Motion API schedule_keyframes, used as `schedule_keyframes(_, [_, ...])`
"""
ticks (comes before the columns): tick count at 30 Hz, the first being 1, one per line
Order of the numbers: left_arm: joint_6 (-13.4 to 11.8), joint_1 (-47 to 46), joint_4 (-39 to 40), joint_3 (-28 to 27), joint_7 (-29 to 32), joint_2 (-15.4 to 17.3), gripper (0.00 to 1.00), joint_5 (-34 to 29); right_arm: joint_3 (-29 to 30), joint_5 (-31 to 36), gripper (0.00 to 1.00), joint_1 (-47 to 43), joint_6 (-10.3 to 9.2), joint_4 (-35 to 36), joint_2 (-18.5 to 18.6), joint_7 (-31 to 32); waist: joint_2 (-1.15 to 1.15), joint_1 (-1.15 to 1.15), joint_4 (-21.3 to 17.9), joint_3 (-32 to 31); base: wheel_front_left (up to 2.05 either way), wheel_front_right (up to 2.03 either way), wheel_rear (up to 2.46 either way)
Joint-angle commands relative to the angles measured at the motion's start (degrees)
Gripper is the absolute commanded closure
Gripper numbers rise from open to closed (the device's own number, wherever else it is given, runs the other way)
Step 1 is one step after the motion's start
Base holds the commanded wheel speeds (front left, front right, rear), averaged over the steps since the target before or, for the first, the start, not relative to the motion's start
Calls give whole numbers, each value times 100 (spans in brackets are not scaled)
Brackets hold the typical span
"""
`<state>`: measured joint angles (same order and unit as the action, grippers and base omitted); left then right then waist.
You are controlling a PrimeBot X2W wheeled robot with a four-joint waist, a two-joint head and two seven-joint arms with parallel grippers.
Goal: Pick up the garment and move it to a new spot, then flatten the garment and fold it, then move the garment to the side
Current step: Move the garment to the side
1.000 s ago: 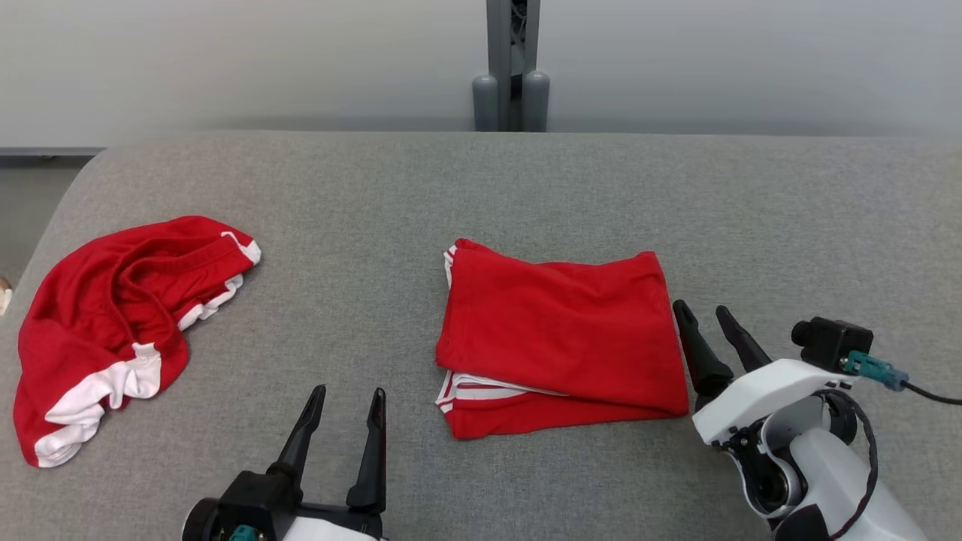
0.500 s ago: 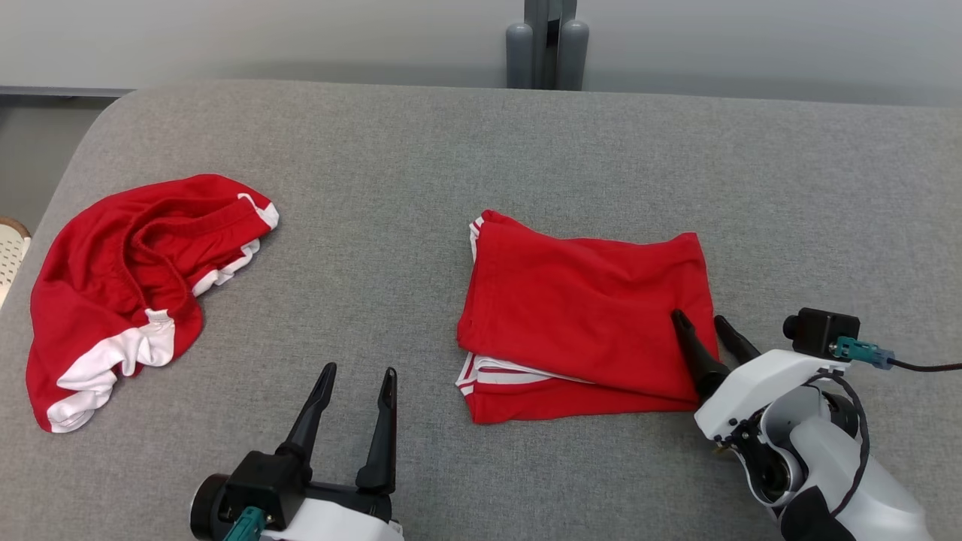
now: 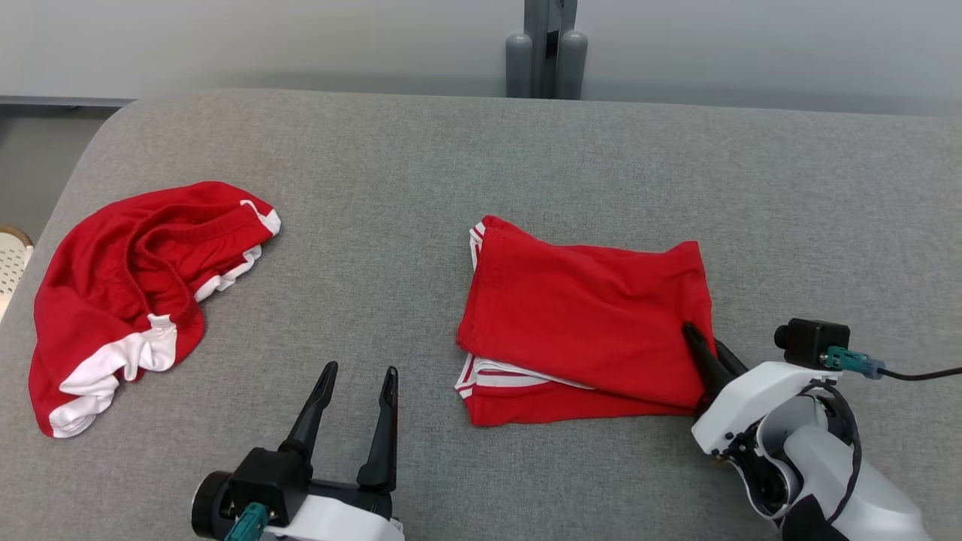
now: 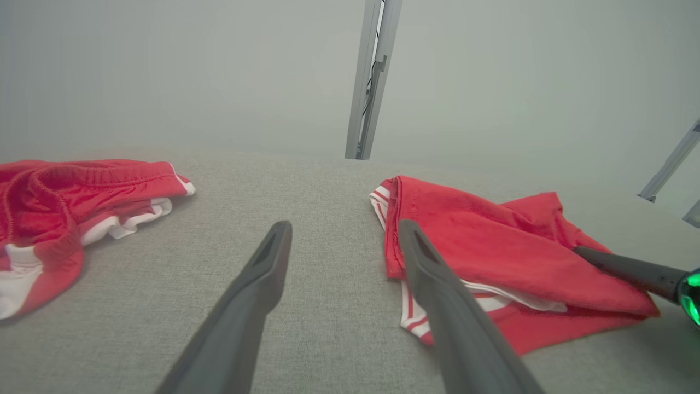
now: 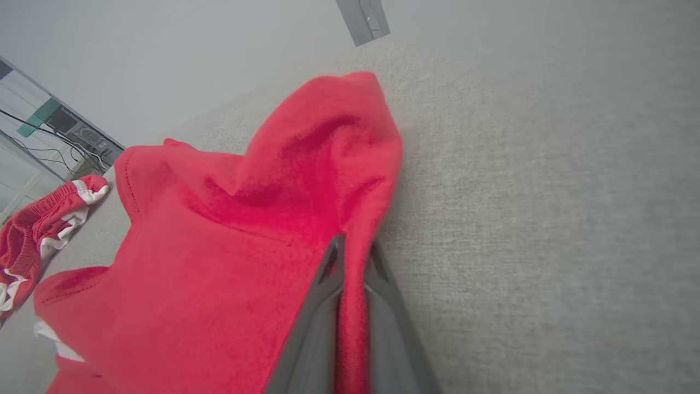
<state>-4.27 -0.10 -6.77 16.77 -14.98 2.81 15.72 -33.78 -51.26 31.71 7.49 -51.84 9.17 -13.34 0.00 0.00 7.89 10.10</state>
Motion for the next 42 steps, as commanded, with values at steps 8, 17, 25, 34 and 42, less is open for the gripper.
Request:
schedule_keyframes(8, [47, 75, -18, -45, -23, 20, 0, -93, 23, 453, 100, 134, -1, 155, 266, -199, 0, 0, -280, -197, 0, 0, 0])
schedule_keyframes(17, [92, 93, 56, -116, -23, 20, 0, -218, 663, 1151, 100, -39, 0, 823, 243, -195, 0, 0, -943, -159, 0, 0, 0])
schedule_keyframes(25, [168, -7, 63, -211, -23, 20, 0, -344, 981, 1475, 100, -108, 0, 1085, 135, -196, 0, 0, -1557, -39, 0, 0, 0])
schedule_keyframes(34, [239, -120, 28, -259, -23, 60, 0, -506, 1241, 1639, 100, -18, 0, 1156, 83, -196, 0, 0, -2014, 174, 0, 0, 0])
schedule_keyframes(42, [328, -390, 163, -321, -23, 121, 0, -469, 1625, 2157, 100, 398, -1, 1121, 263, -197, 0, 0, -2159, 667, 0, 0, 0])
